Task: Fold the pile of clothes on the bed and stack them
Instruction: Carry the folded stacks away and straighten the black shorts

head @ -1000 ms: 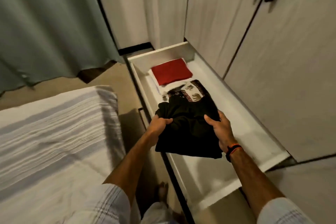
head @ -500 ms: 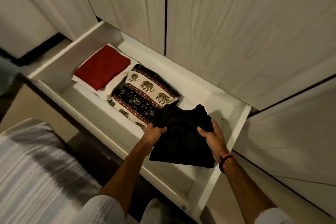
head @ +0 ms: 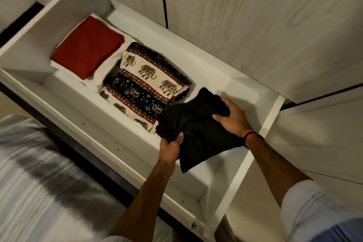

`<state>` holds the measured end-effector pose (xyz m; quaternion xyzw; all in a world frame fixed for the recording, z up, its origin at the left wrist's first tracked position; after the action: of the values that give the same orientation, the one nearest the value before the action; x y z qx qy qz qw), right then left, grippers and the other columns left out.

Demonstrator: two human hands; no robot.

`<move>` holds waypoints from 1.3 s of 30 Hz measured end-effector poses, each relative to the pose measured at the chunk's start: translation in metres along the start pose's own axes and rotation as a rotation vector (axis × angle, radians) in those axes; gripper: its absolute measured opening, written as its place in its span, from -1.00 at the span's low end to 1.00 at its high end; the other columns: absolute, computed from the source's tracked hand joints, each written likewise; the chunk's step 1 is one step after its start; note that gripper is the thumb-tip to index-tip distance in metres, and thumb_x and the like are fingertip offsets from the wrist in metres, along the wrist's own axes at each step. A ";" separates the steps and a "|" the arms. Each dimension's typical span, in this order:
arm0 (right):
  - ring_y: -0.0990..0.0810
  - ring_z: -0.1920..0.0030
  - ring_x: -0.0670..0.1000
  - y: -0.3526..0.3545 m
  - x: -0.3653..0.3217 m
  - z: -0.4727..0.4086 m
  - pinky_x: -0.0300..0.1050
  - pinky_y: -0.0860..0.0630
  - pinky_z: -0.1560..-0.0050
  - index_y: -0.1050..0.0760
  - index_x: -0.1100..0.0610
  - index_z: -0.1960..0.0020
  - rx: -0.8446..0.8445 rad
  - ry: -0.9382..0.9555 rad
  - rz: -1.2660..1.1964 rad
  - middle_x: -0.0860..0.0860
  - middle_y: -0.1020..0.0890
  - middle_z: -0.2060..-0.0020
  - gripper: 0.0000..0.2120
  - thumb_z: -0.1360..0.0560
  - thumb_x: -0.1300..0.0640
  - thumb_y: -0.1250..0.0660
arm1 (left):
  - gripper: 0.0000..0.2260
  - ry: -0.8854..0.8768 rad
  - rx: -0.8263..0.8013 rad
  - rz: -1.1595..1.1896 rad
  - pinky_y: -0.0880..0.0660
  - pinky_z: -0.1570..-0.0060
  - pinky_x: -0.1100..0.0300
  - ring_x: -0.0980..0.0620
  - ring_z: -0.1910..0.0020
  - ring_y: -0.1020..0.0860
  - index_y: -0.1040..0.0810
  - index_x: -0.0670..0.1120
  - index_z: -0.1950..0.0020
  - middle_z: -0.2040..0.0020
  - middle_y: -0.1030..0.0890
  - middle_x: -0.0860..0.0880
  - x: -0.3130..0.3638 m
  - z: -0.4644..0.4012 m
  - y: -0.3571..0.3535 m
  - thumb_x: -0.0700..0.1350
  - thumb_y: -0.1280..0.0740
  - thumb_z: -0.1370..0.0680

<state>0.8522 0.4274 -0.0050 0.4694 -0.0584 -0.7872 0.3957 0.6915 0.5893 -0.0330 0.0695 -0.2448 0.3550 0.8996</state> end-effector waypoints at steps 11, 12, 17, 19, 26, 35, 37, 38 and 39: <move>-0.26 -0.50 0.18 -0.036 0.034 0.013 0.09 -0.26 -0.48 -0.11 0.14 -0.57 -0.259 -0.073 0.540 0.15 -0.30 -0.49 -0.24 -0.50 0.11 -0.43 | -0.32 -0.066 -0.018 -0.797 -0.35 -0.36 0.02 -0.15 -0.37 -0.40 -0.21 -0.10 -0.53 -0.38 -0.42 -0.12 -0.021 -0.011 -0.014 -0.15 -0.46 -0.49; -0.26 -0.50 0.18 -0.038 0.038 0.016 0.07 -0.26 -0.49 -0.11 0.14 -0.58 -0.266 -0.086 0.526 0.15 -0.30 -0.49 -0.23 -0.50 0.10 -0.44 | -0.33 -0.058 -0.038 -0.810 -0.36 -0.36 0.02 -0.14 -0.37 -0.40 -0.22 -0.10 -0.53 -0.38 -0.42 -0.12 -0.018 -0.012 -0.014 -0.14 -0.46 -0.50; -0.27 -0.49 0.17 -0.039 0.039 0.026 0.04 -0.27 -0.48 -0.11 0.14 -0.57 -0.245 -0.092 0.471 0.15 -0.32 -0.48 -0.23 -0.50 0.09 -0.44 | -0.31 -0.075 -0.060 -0.807 -0.41 -0.36 -0.01 -0.14 -0.37 -0.43 -0.20 -0.09 -0.55 -0.40 -0.43 -0.11 -0.007 -0.008 -0.009 -0.12 -0.46 -0.50; -0.27 -0.50 0.17 -0.039 0.035 0.029 0.04 -0.27 -0.47 -0.11 0.14 -0.57 -0.234 -0.091 0.433 0.15 -0.32 -0.48 -0.24 -0.50 0.10 -0.44 | -0.30 -0.076 -0.063 -0.793 -0.41 -0.36 -0.01 -0.13 -0.37 -0.43 -0.19 -0.10 -0.55 -0.41 -0.43 -0.11 -0.002 -0.004 -0.006 -0.13 -0.46 -0.50; -0.36 -0.44 0.16 -0.042 0.021 0.052 0.03 -0.35 -0.42 -0.20 0.13 -0.54 -0.177 -0.063 0.325 0.14 -0.38 -0.44 -0.31 -0.51 0.14 -0.44 | -0.35 -0.116 -0.072 -0.896 -0.37 -0.35 0.05 -0.11 -0.41 -0.41 -0.20 -0.12 -0.55 -0.47 -0.38 -0.13 0.021 0.024 0.007 -0.11 -0.43 -0.54; -0.43 -0.40 0.13 -0.063 -0.004 0.089 0.10 -0.46 -0.35 -0.26 0.12 -0.50 -0.086 -0.069 0.196 0.13 -0.42 -0.41 -0.35 -0.49 0.15 -0.46 | -0.45 -0.213 -0.077 -1.156 -0.40 -0.31 0.05 -0.12 -0.40 -0.41 -0.29 -0.15 -0.49 -0.44 -0.42 -0.14 0.068 0.050 0.037 -0.07 -0.39 -0.57; -0.42 -0.41 0.13 -0.073 -0.009 0.091 0.11 -0.46 -0.35 -0.27 0.13 -0.49 -0.041 -0.079 0.178 0.13 -0.43 -0.41 -0.36 -0.49 0.14 -0.46 | -0.46 -0.246 -0.107 -1.193 -0.41 -0.30 0.05 -0.11 -0.40 -0.42 -0.30 -0.16 -0.48 -0.44 -0.42 -0.14 0.080 0.041 0.042 -0.08 -0.40 -0.56; -0.43 -0.40 0.13 -0.078 -0.013 0.093 0.12 -0.46 -0.35 -0.28 0.12 -0.49 -0.019 -0.087 0.166 0.12 -0.43 -0.41 -0.37 -0.49 0.14 -0.46 | -0.45 -0.256 -0.122 -1.202 -0.42 -0.30 0.05 -0.11 -0.41 -0.41 -0.29 -0.15 -0.49 -0.45 -0.41 -0.14 0.084 0.037 0.044 -0.08 -0.40 -0.56; -0.43 -0.40 0.13 -0.086 -0.017 0.095 0.12 -0.47 -0.35 -0.29 0.12 -0.48 0.010 -0.102 0.160 0.12 -0.43 -0.40 -0.38 -0.49 0.14 -0.46 | -0.45 -0.274 -0.151 -1.218 -0.42 -0.29 0.05 -0.11 -0.41 -0.40 -0.29 -0.15 -0.49 -0.45 -0.40 -0.14 0.090 0.031 0.048 -0.09 -0.40 -0.56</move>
<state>0.7326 0.4705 0.0194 0.4246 -0.1198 -0.7756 0.4514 0.7039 0.6696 0.0362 0.1775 -0.2989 -0.2514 0.9033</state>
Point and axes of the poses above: each hand's wrist, its own z-axis away from the middle knuckle, its own y-axis out of the back of the hand, x = y × z, the point moved 3 cm from there along -z, towards the middle knuckle
